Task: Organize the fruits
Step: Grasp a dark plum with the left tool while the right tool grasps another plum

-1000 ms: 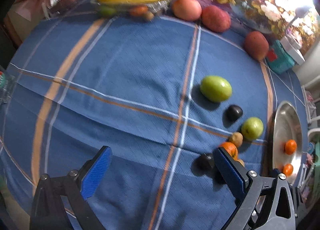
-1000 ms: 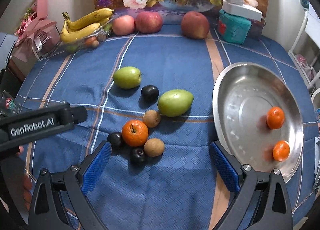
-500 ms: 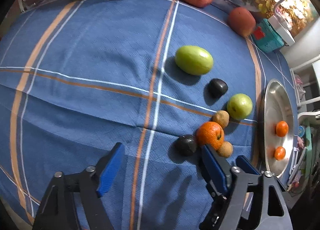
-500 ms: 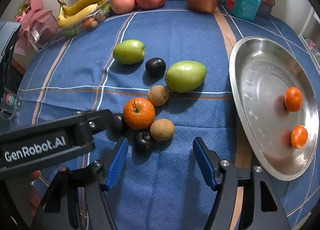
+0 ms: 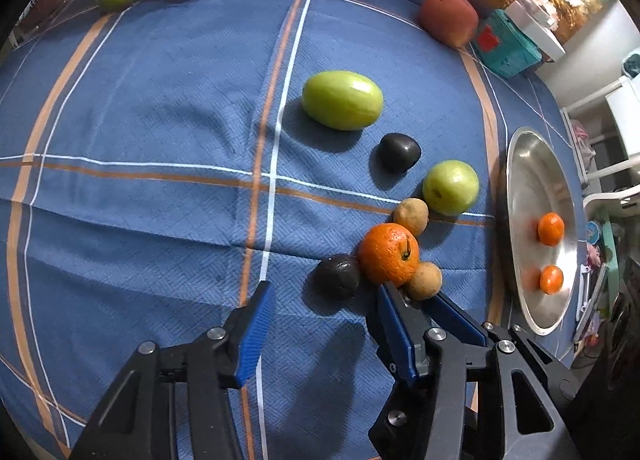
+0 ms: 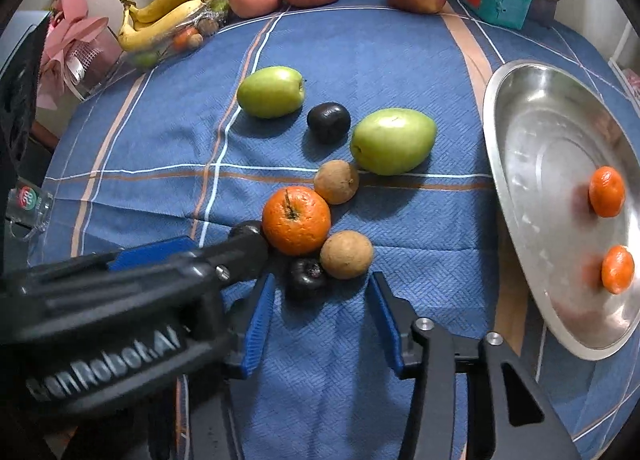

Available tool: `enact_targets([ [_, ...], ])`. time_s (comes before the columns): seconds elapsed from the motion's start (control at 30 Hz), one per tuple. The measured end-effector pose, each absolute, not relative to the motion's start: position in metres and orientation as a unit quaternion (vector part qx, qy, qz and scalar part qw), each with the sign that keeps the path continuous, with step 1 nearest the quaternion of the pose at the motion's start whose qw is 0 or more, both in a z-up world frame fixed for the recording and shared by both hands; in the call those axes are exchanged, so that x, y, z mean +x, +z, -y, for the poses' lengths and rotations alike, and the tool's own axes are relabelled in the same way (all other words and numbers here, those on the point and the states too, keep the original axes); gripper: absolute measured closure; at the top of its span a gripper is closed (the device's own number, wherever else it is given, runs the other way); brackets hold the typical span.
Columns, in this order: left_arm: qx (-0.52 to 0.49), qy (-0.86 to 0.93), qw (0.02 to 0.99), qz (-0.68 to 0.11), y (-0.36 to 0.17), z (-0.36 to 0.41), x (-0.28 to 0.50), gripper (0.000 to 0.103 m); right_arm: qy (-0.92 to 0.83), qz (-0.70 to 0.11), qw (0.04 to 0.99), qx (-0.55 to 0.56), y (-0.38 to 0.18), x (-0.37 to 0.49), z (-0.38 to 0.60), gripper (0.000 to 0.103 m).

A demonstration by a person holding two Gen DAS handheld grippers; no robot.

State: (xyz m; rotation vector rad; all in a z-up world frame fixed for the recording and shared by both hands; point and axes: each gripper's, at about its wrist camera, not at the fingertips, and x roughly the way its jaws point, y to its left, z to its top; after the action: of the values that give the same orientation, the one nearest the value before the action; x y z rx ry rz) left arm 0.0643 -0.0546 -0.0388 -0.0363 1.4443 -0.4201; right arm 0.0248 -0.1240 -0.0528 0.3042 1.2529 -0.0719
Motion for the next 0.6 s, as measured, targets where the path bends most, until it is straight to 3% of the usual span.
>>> enact_targets([
  [0.23,-0.015,-0.192,0.728,-0.658,-0.041,0.057,0.066,0.047,-0.032,-0.587,0.797,0.138,-0.056,0.029,0.122,0.063],
  [0.37,-0.013,-0.195,0.728,-0.657,-0.042,0.049,0.065,0.047,-0.017,-0.585,0.796,0.154,-0.056,0.028,0.123,0.078],
  [0.6,-0.011,-0.201,0.725,-0.658,-0.043,0.05,0.065,0.05,-0.007,-0.585,0.795,0.161,-0.053,0.027,0.123,0.079],
])
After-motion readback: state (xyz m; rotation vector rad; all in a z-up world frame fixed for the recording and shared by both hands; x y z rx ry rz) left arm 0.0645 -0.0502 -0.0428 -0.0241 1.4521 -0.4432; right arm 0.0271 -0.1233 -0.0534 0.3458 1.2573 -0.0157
